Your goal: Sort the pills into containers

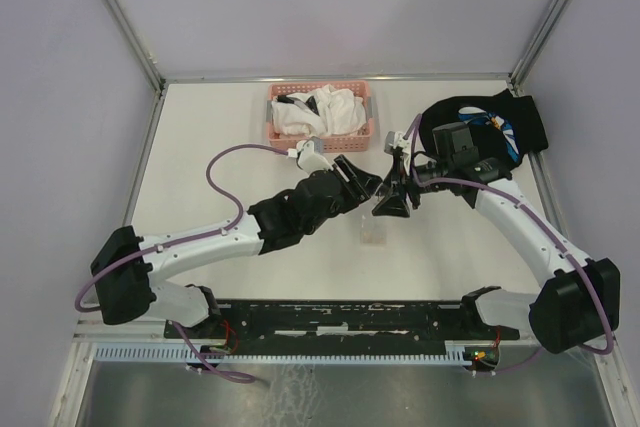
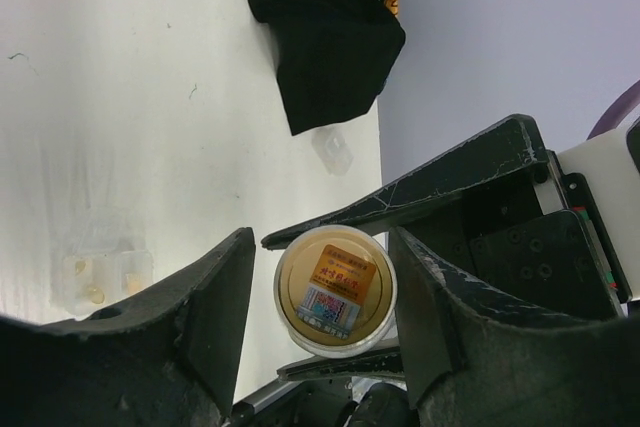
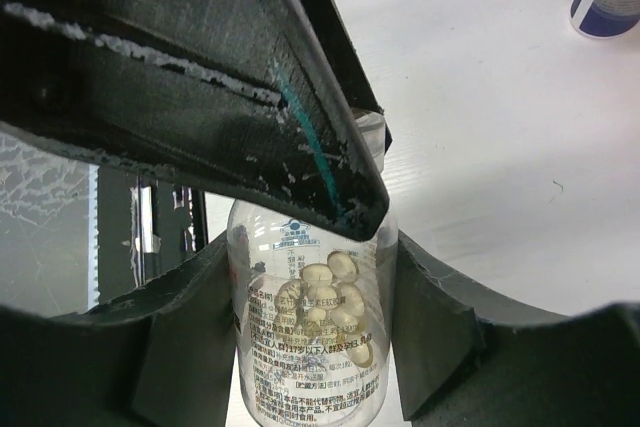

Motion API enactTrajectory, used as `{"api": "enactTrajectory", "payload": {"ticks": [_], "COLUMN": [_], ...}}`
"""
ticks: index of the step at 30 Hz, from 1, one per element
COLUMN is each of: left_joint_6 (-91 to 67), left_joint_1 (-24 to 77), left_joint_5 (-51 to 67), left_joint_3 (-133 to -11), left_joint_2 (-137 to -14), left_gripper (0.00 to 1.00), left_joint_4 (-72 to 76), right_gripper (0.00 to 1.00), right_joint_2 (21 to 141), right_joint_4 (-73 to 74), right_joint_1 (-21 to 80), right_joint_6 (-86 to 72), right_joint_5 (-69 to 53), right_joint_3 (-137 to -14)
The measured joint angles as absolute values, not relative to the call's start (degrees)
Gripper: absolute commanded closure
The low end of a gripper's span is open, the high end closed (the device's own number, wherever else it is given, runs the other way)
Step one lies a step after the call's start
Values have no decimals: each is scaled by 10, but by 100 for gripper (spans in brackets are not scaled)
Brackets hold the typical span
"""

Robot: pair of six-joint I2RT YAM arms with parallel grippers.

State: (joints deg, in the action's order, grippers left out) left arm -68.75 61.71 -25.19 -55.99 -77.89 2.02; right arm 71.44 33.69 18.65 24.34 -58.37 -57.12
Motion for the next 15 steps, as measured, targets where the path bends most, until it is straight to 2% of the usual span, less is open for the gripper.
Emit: {"api": "enactTrajectory", "payload": {"ticks": [7, 15], "left_joint_6": [-688, -688], "left_joint_1": [622, 627], "left_joint_5": [-272, -307], "left_joint_3": [-576, -583], "left_joint_2": [-791, -797], "left_gripper": [38, 30], "left_joint_4": [2, -10], "right_gripper": [98, 98], "right_joint_2": [721, 721], "right_joint_4": [330, 310], "right_joint_1": [188, 191], "right_joint_6": [229, 208], "right_joint_5": [-573, -562], "right_joint_3": [-571, -570]}}
